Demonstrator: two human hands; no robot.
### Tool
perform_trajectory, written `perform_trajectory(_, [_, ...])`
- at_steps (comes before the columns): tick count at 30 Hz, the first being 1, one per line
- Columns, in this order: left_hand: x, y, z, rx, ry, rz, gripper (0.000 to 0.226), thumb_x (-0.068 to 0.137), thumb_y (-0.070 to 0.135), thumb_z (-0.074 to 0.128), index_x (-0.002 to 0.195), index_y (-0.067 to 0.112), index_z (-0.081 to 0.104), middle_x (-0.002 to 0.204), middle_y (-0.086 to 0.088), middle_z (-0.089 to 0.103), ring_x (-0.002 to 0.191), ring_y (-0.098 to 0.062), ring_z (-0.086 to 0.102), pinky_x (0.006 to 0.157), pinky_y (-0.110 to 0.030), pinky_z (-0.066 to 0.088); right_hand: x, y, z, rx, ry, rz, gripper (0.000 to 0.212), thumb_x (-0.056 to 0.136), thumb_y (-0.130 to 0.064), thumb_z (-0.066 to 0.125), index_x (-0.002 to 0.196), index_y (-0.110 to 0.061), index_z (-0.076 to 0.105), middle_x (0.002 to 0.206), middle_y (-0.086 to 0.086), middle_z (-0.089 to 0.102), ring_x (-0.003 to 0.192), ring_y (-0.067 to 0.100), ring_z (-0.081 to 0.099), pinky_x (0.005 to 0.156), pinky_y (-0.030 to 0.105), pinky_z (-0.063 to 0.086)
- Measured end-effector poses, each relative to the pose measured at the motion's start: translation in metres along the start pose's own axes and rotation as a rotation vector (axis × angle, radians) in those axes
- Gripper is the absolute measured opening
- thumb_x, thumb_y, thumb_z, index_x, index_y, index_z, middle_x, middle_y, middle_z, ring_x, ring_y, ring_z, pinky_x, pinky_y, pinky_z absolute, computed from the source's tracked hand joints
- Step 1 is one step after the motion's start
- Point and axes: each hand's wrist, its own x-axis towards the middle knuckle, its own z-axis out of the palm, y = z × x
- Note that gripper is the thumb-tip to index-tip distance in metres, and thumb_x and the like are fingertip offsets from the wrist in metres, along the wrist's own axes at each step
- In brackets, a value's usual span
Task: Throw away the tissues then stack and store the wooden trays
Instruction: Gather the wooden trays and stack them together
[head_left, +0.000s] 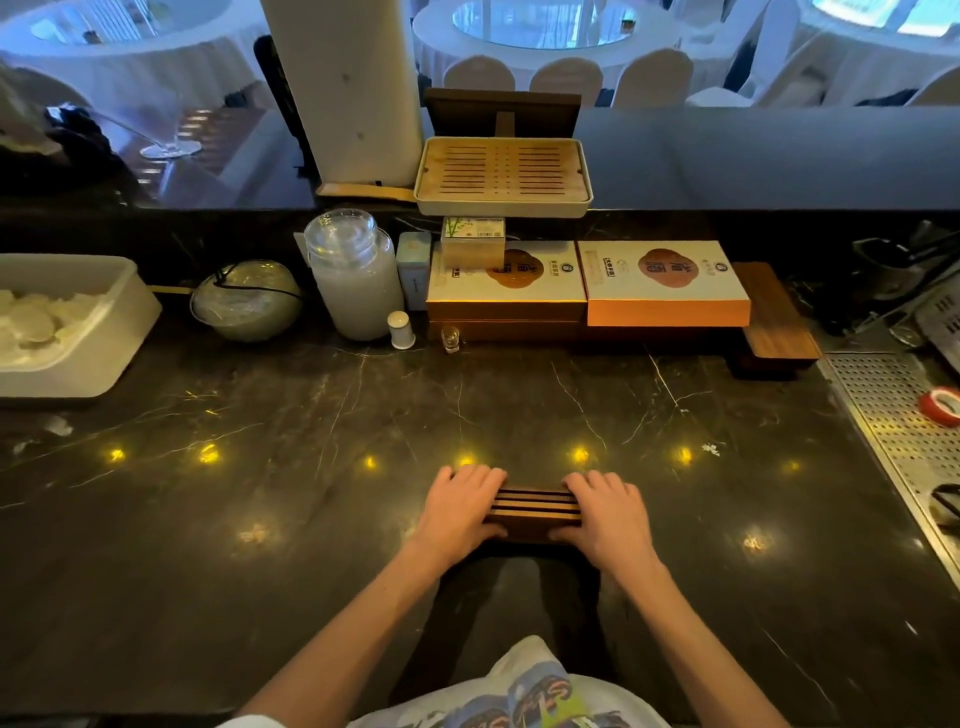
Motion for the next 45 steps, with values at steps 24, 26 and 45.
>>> perform_trajectory(24, [-0.055,-0.026,0.024,-1.248,0.033,-0.448,0.05,0.085,0.005,0.069,0.121,0.027,0.043,0.115,-0.001,0.063,0.112,-0.011,0.062,0.098,-0.035,0.052,-0.021,0.031,0.009,0.837,-0.002,0.122,0.055,0.068,-0.017,0.086,0.106,-0.038,0.053,0.11,-0.011,0.057,0.102,0.003,0.059,0.087,0.024,0.052])
perform_trajectory(26, [-0.055,-0.024,0.025,-1.253,0.041,-0.455,0.05,0.086,0.003,0.068,0.121,0.027,0.042,0.115,-0.004,0.063,0.112,-0.012,0.062,0.099,-0.038,0.051,-0.022,0.03,0.01,0.854,-0.003,0.13,0.056,0.068,-0.016,0.086,0.106,-0.04,0.052,0.111,-0.012,0.057,0.102,0.003,0.059,0.086,0.024,0.052])
perform_trajectory(45, [-0.049,-0.025,0.024,-1.361,0.009,-0.497,0.061,0.082,-0.005,0.069,0.133,0.016,0.043,0.127,-0.01,0.057,0.124,-0.023,0.054,0.108,-0.049,0.043,-0.031,0.042,0.03,1.409,-0.174,0.32,0.072,0.056,-0.027,0.093,0.117,-0.029,0.056,0.114,0.006,0.069,0.111,0.024,0.065,0.092,0.041,0.054])
